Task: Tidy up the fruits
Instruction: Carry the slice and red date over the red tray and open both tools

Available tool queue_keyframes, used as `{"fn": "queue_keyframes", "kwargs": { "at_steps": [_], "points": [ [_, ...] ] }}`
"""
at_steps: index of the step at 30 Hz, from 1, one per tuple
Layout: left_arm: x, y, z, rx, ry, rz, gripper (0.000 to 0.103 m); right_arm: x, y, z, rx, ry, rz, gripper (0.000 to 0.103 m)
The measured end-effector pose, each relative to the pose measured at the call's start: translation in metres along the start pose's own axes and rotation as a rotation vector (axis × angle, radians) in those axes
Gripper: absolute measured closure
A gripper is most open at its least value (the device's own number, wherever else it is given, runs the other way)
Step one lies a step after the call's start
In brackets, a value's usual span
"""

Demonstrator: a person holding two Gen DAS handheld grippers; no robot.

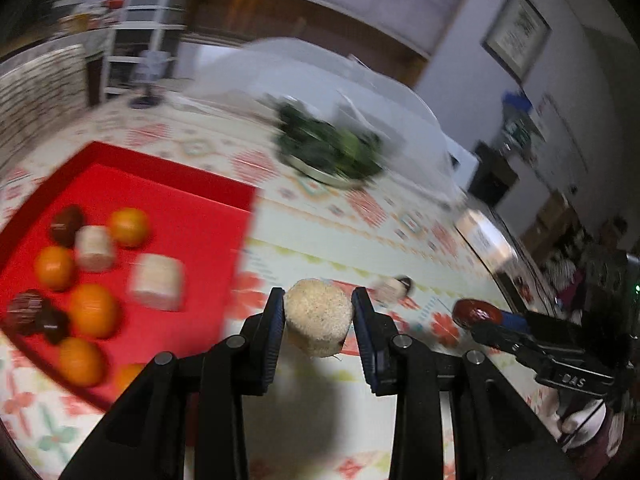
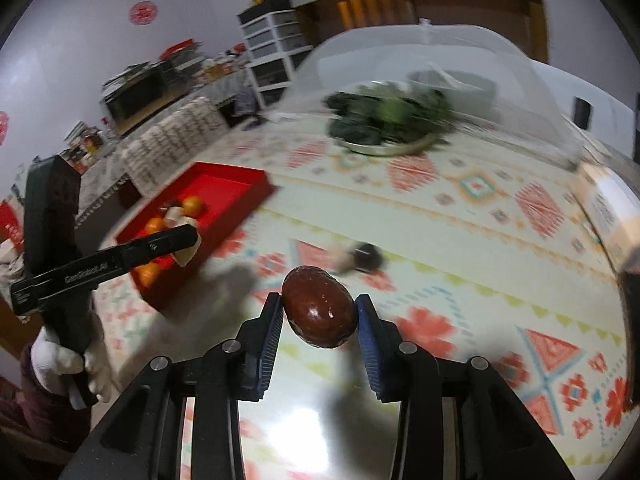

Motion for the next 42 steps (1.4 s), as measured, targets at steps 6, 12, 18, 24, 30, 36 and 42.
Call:
{"fn": "queue_keyframes", "kwargs": {
  "at_steps": [6,12,18,24,30,36,42],
  "points": [
    [0.071,-0.020,0.028,-0.064,-0.080,0.100,0.070,0.063,-0.029,-0.033,0.011,-0.108,0.040,0.063],
    [0.127,-0.037,0.031,-0.072,-0.138,0.173,0.070,0.116,-0.049,-0.085,0.069,-0.180,0.070,0.063],
    [0.166,-0.047,0.014,-0.029,-0.141,0.237,0.070,0.142,-0.048,-0.134,0.161,-0.195,0.076,0.063],
    [0.171,-0.056,-0.004,-0.001,-0.149,0.247,0.070,0.155,-0.038,-0.160,0.225,-0.202,0.092,0.064],
    [0.171,-0.060,0.001,-0.035,-0.142,0.265,0.043,0.160,-0.035,-0.182,0.256,-0.181,0.106,0.066],
    [0.156,-0.060,0.024,-0.081,-0.181,0.229,0.029,0.158,-0.040,-0.183,0.206,-0.162,0.101,0.062],
    [0.125,-0.055,0.042,-0.131,-0.249,0.143,0.023,0.147,-0.049,-0.151,0.107,-0.135,0.090,0.055]
  ]
}}
Point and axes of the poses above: each gripper's, at about its wrist camera, not at the fingertips, and z roughly against the way its jaws point, x to its left, y to its underside, the point moved 5 cm from there along -z, roughly the way its jaws point, and after that the axes turned 4 degrees about -y, right-handed, at the moved point
